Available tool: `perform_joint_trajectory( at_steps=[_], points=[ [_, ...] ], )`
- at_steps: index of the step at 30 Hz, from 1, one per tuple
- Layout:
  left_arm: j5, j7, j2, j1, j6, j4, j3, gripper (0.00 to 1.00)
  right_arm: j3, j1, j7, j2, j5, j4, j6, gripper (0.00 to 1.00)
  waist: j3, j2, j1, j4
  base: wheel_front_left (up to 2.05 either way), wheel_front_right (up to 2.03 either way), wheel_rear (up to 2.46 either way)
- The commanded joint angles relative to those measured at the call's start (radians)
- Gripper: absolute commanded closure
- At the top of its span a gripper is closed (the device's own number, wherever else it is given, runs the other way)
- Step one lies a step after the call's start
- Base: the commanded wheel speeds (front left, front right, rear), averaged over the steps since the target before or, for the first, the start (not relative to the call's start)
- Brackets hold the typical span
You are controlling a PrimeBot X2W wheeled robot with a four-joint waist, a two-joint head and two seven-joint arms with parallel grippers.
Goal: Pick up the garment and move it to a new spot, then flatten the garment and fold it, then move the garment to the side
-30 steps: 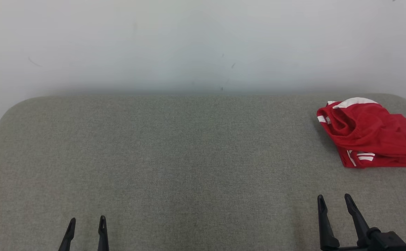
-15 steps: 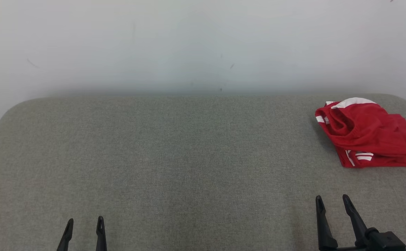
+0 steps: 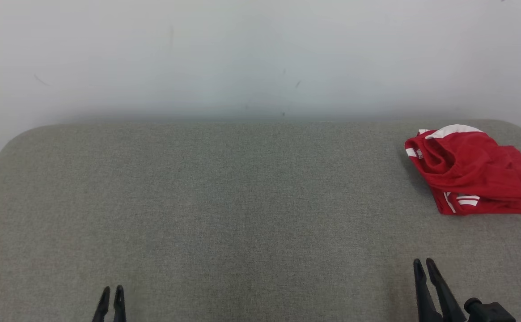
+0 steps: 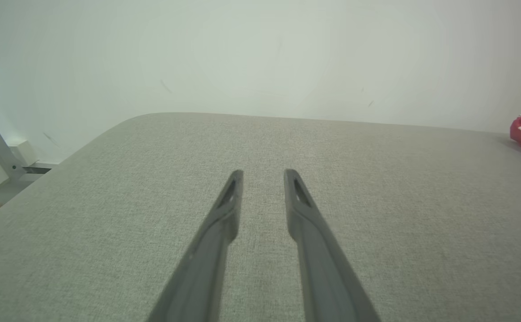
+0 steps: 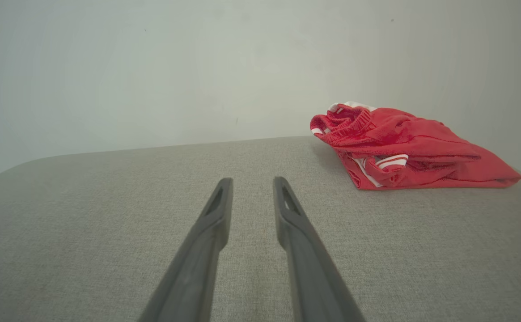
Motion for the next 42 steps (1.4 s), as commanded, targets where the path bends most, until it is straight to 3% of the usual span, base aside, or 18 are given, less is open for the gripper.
perform_joint_trajectory(
  at_steps=[1,4,24,42],
  points=[
    [-0.003,0.002,-0.001,-0.001,0.000,0.006,0.001,1.00,0.001,0.003,0.000,0.000,0.003,0.005,0.000,1.00,0.000,-0.0001,0.0000,0.000,0.00,0.00,0.00],
    [-0.017,0.008,-0.004,-0.002,0.000,0.030,0.002,1.00,0.003,0.010,0.003,0.000,0.016,0.026,0.000,1.00,0.000,-0.0001,0.0000,0.000,0.00,0.00,0.00],
    [-0.425,0.104,-0.002,0.008,-0.009,-0.021,0.019,1.00,0.015,0.003,0.080,-0.023,0.437,-0.012,0.000,1.00,0.003,-0.0001,0.0000,0.000,0.00,0.00,0.00],
    [-0.690,0.167,-0.001,0.012,-0.016,-0.054,0.032,1.00,0.017,-0.001,0.136,-0.033,0.705,-0.036,-0.001,1.00,0.004,-0.0001,0.0000,-0.001,0.00,0.00,0.00]
  ],
)
